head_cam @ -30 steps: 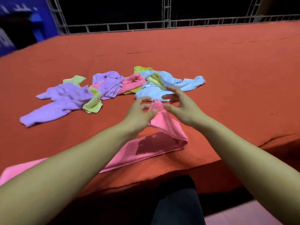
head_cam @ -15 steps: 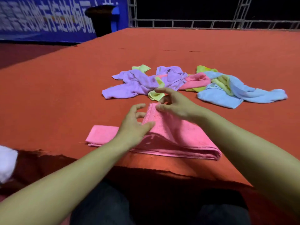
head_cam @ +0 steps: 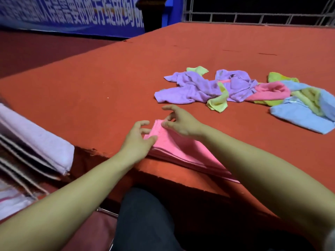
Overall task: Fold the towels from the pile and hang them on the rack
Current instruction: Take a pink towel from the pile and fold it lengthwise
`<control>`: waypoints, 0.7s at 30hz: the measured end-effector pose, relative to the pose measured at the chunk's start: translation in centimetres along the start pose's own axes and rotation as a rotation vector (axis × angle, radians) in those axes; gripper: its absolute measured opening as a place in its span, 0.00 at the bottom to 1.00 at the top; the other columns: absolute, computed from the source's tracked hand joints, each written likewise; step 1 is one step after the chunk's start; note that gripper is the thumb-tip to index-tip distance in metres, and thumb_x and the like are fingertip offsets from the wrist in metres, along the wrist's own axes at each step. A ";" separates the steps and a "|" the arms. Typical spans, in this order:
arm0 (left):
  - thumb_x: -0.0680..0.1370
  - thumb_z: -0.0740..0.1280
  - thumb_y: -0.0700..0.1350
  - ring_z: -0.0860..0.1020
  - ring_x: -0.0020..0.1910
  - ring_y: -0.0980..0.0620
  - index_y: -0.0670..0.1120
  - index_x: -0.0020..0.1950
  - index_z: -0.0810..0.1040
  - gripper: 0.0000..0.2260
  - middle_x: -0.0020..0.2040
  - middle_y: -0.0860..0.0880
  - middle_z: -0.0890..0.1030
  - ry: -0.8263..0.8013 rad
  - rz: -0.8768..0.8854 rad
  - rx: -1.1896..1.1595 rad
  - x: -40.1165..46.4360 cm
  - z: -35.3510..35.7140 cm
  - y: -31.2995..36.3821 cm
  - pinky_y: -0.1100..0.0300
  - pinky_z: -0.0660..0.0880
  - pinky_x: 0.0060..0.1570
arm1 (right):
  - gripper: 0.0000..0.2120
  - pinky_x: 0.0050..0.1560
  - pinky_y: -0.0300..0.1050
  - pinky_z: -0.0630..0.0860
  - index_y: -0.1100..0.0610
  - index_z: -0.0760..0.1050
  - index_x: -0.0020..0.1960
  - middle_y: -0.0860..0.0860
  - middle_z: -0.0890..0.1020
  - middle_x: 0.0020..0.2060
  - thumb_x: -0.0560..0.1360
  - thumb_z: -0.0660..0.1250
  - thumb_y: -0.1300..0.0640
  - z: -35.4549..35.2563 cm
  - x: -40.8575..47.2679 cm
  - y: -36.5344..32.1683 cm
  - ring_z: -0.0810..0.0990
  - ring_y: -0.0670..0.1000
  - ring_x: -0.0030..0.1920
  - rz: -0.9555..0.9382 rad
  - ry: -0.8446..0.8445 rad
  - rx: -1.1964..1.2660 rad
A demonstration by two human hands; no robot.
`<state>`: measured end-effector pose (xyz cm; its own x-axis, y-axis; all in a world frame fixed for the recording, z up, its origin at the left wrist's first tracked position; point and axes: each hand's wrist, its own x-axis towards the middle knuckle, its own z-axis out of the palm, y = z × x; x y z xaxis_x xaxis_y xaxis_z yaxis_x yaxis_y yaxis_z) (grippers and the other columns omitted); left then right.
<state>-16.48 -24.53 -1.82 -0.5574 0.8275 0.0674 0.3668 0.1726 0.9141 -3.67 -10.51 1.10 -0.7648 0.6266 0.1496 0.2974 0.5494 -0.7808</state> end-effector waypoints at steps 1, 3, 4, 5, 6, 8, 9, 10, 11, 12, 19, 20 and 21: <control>0.74 0.73 0.41 0.81 0.48 0.46 0.57 0.62 0.69 0.22 0.53 0.51 0.81 0.007 -0.007 0.017 0.2 -0.3 -0.5 0.46 0.78 0.53 | 0.28 0.44 0.26 0.69 0.57 0.66 0.72 0.47 0.80 0.42 0.75 0.71 0.58 0.6 0.5 0.1 0.77 0.39 0.39 0.001 -0.003 -0.013; 0.74 0.73 0.40 0.82 0.46 0.48 0.55 0.62 0.70 0.22 0.53 0.51 0.81 0.001 -0.031 0.044 0.5 -0.6 -1.2 0.46 0.79 0.51 | 0.28 0.46 0.31 0.70 0.57 0.66 0.72 0.50 0.82 0.45 0.75 0.72 0.57 1.7 1.2 0.5 0.78 0.44 0.42 0.004 -0.013 -0.060; 0.74 0.73 0.39 0.82 0.44 0.49 0.54 0.62 0.70 0.21 0.53 0.50 0.81 -0.008 -0.050 0.044 0.6 -0.7 -1.6 0.46 0.80 0.49 | 0.28 0.48 0.34 0.70 0.57 0.66 0.72 0.51 0.82 0.46 0.75 0.72 0.57 2.2 1.4 0.7 0.78 0.46 0.43 0.009 -0.019 -0.091; 0.74 0.73 0.39 0.81 0.43 0.49 0.53 0.62 0.70 0.21 0.53 0.49 0.81 -0.018 -0.064 0.049 0.7 -0.6 -1.8 0.46 0.80 0.49 | 0.27 0.49 0.37 0.70 0.57 0.66 0.72 0.51 0.82 0.47 0.75 0.71 0.56 2.6 1.5 1.0 0.78 0.47 0.44 0.022 -0.026 -0.122; 0.74 0.73 0.40 0.81 0.44 0.49 0.52 0.63 0.71 0.21 0.53 0.50 0.81 -0.016 -0.064 0.092 0.9 -0.6 -2.1 0.47 0.80 0.51 | 0.27 0.50 0.37 0.70 0.58 0.67 0.72 0.50 0.81 0.47 0.76 0.71 0.56 3.0 1.4 1.1 0.78 0.48 0.45 0.040 -0.028 -0.155; 0.74 0.72 0.45 0.78 0.53 0.51 0.52 0.66 0.71 0.21 0.53 0.57 0.79 0.023 -0.017 0.312 1.0 -0.5 -2.0 0.53 0.74 0.57 | 0.27 0.51 0.38 0.69 0.58 0.67 0.71 0.50 0.81 0.49 0.75 0.71 0.55 3.5 0.9 1.5 0.79 0.51 0.48 0.067 -0.005 -0.213; 0.75 0.70 0.46 0.74 0.57 0.51 0.52 0.66 0.71 0.21 0.54 0.58 0.78 0.061 0.024 0.419 0.8 -0.4 -1.8 0.54 0.72 0.58 | 0.27 0.51 0.39 0.69 0.58 0.67 0.71 0.50 0.82 0.51 0.75 0.71 0.55 3.4 0.4 1.6 0.80 0.52 0.50 0.068 0.020 -0.235; 0.75 0.68 0.46 0.72 0.59 0.50 0.52 0.66 0.71 0.19 0.56 0.58 0.77 0.098 0.071 0.489 0.6 -0.4 -1.5 0.54 0.70 0.59 | 0.27 0.52 0.41 0.69 0.57 0.67 0.71 0.51 0.81 0.52 0.75 0.71 0.55 3.1 -0.1 1.7 0.80 0.53 0.50 0.062 0.049 -0.256; 0.76 0.67 0.45 0.71 0.60 0.49 0.52 0.66 0.72 0.18 0.59 0.56 0.77 0.123 0.131 0.520 0.4 -0.2 -1.3 0.53 0.69 0.60 | 0.26 0.51 0.41 0.70 0.56 0.68 0.71 0.51 0.81 0.53 0.75 0.71 0.56 2.7 -0.7 1.8 0.79 0.53 0.50 0.048 0.078 -0.276; 0.76 0.65 0.43 0.71 0.60 0.47 0.50 0.65 0.73 0.17 0.60 0.54 0.77 0.129 0.215 0.530 0.3 0.0 -1.1 0.53 0.69 0.60 | 0.26 0.51 0.41 0.69 0.55 0.68 0.70 0.51 0.81 0.54 0.75 0.70 0.56 2.1 -1.6 1.8 0.79 0.52 0.50 0.037 0.104 -0.294; 0.77 0.60 0.48 0.73 0.64 0.50 0.51 0.64 0.77 0.16 0.64 0.53 0.78 -0.295 0.667 0.583 0.6 5.1 1.1 0.55 0.68 0.67 | 0.22 0.59 0.52 0.72 0.53 0.71 0.69 0.52 0.80 0.57 0.75 0.65 0.56 -3.4 -10.4 2.8 0.77 0.57 0.56 0.138 0.181 -0.533; 0.78 0.58 0.50 0.73 0.66 0.50 0.51 0.66 0.76 0.18 0.66 0.53 0.77 -0.352 0.685 0.595 0.5 5.9 1.5 0.55 0.67 0.68 | 0.22 0.59 0.55 0.72 0.52 0.70 0.70 0.53 0.79 0.59 0.76 0.64 0.53 -3.8 -11.6 3.0 0.76 0.59 0.58 0.181 0.160 -0.601; 0.78 0.56 0.53 0.72 0.67 0.50 0.52 0.68 0.75 0.20 0.67 0.53 0.76 -0.396 0.700 0.621 0.5 6.7 1.9 0.55 0.67 0.69 | 0.22 0.59 0.55 0.72 0.52 0.68 0.71 0.53 0.77 0.61 0.77 0.62 0.51 -4.2 -12.7 3.2 0.75 0.60 0.60 0.227 0.135 -0.682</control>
<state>-11.05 -20.23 -2.77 0.1768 0.9473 0.2671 0.9012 -0.2649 0.3430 9.41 -14.39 -0.71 -0.5779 0.8045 0.1371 0.7638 0.5924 -0.2563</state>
